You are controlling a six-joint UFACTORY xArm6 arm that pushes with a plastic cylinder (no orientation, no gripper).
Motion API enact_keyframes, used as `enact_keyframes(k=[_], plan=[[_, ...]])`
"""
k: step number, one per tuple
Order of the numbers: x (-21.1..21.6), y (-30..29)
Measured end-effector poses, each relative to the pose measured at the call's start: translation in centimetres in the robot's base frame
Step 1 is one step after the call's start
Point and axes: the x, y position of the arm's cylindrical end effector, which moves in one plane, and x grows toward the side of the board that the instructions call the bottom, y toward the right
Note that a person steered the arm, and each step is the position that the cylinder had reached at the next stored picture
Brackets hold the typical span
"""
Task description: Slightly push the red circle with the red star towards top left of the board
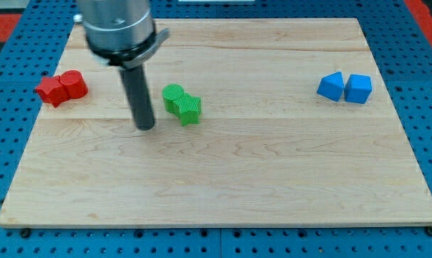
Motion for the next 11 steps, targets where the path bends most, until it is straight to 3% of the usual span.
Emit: enact_keyframes(k=[1, 2, 8, 11], plan=[[2.3, -9.4], [1.4, -17.2], [-7.0, -16.7], [-7.9, -12.8]])
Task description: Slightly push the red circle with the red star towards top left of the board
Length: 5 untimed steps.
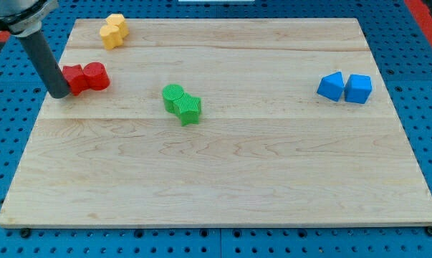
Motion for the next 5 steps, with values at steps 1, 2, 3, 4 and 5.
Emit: enact_keyframes(k=[1, 2, 3, 4, 5], plan=[[4.3, 0.2], [6.4, 5.0], [5.7, 12.2], [5.3, 16.9], [5.3, 17.3]])
